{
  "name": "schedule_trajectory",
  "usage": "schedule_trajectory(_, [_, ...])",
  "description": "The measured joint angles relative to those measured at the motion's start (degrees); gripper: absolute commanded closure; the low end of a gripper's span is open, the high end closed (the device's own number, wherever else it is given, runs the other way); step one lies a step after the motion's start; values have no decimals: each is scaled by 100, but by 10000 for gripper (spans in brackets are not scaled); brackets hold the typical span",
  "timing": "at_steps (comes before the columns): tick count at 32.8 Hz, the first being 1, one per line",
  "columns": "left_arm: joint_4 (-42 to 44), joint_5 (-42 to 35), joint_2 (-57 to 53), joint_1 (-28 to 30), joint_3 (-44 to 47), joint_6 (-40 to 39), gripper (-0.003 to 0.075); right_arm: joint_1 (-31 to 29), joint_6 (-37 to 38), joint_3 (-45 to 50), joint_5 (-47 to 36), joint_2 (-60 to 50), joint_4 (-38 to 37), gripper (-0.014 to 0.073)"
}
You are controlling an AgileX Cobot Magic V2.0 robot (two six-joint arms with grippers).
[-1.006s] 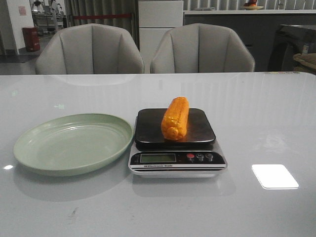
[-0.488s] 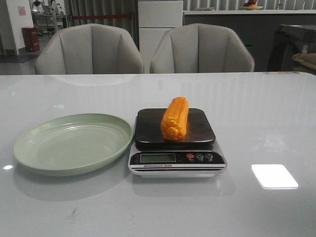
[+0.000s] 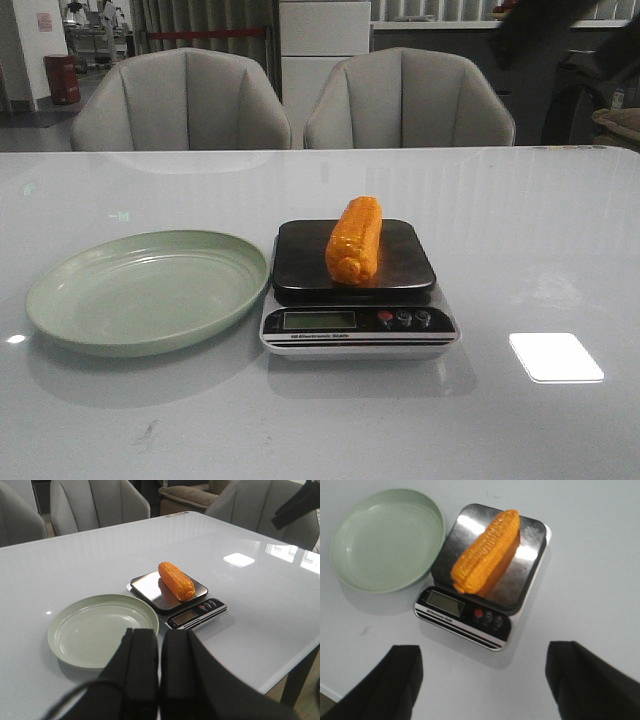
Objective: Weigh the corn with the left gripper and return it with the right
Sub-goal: 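Lower the right gripper over the corn on the scale and close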
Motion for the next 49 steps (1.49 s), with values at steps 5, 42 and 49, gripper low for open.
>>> schedule_trajectory(5, [0, 0, 0, 0, 0, 0, 606, 61, 257, -815, 149, 907, 239, -13])
schedule_trajectory(42, [0, 4, 0, 0, 0, 0, 606, 634, 3696, -4320, 2274, 5414, -1009, 50])
schedule_trajectory(49, [0, 4, 0, 0, 0, 0, 606, 660, 3816, -4744, 2621, 5780, -1186, 406])
